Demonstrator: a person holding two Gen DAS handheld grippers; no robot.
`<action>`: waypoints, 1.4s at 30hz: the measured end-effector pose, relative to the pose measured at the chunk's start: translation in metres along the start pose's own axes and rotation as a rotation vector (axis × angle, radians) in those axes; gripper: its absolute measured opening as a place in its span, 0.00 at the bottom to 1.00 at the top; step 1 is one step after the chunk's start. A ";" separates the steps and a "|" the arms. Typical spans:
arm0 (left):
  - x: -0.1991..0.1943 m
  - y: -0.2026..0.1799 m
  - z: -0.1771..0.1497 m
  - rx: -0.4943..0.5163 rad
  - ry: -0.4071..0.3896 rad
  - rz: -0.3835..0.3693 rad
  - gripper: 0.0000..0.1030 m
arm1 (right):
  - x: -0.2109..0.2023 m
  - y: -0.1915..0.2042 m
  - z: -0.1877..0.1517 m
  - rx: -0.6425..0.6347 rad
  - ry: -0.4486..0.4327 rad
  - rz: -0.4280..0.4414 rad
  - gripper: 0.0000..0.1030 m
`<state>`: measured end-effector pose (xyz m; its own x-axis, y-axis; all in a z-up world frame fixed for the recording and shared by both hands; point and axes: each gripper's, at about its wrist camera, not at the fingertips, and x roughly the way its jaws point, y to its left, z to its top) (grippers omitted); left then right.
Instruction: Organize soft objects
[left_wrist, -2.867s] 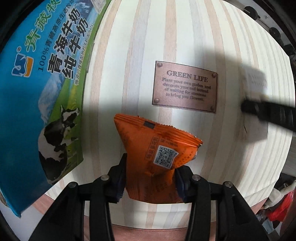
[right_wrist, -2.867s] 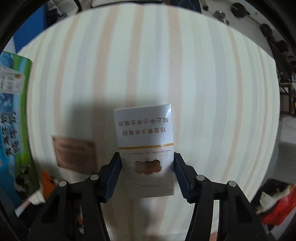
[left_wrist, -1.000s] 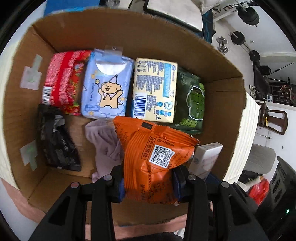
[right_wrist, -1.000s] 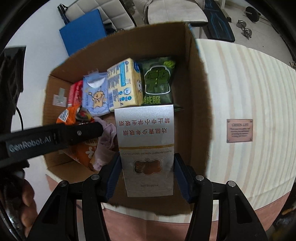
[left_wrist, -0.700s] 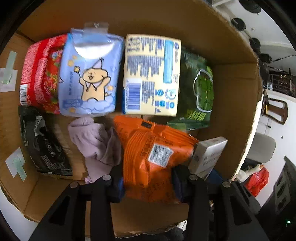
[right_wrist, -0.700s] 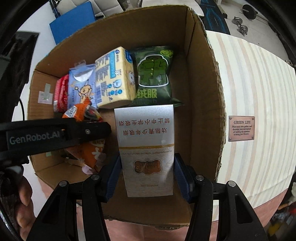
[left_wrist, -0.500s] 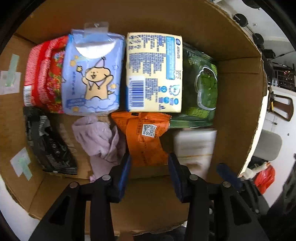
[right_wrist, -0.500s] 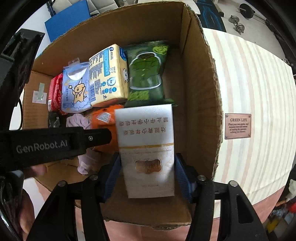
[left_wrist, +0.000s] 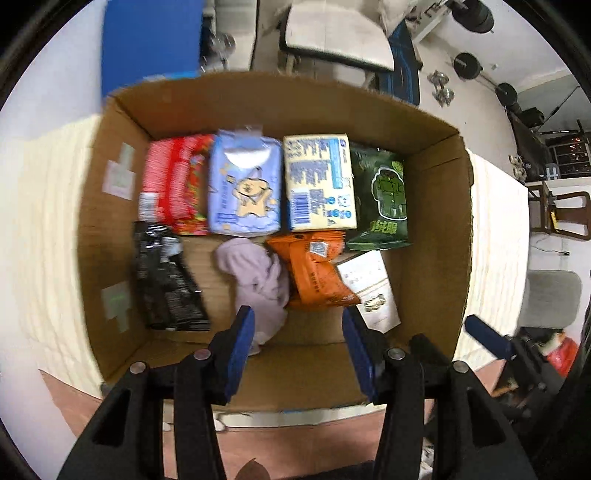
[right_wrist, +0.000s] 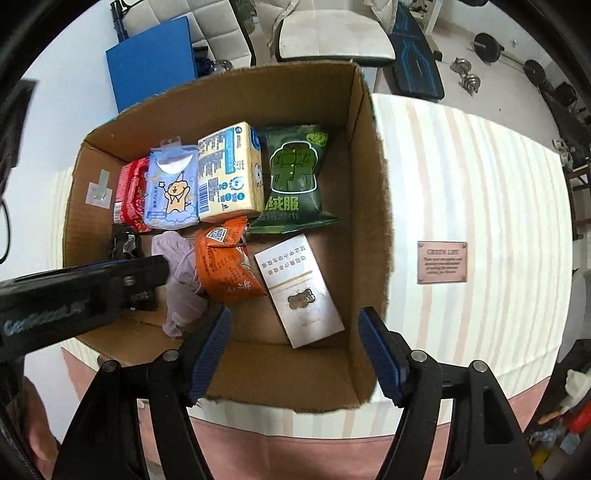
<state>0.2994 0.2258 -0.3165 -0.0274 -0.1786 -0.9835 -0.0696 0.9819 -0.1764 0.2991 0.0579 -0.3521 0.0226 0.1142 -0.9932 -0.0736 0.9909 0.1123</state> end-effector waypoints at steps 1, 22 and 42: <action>-0.003 0.002 -0.003 0.002 -0.014 0.010 0.46 | -0.004 -0.001 -0.002 -0.004 -0.009 -0.001 0.71; -0.056 0.008 -0.077 -0.058 -0.304 0.160 0.91 | -0.052 -0.018 -0.042 0.003 -0.136 -0.036 1.00; -0.201 -0.062 -0.207 0.043 -0.578 0.155 0.91 | -0.260 -0.038 -0.179 -0.031 -0.522 -0.059 1.00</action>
<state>0.1030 0.1876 -0.0997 0.5142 0.0182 -0.8575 -0.0670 0.9976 -0.0190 0.1175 -0.0224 -0.1039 0.5204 0.0860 -0.8496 -0.0861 0.9951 0.0480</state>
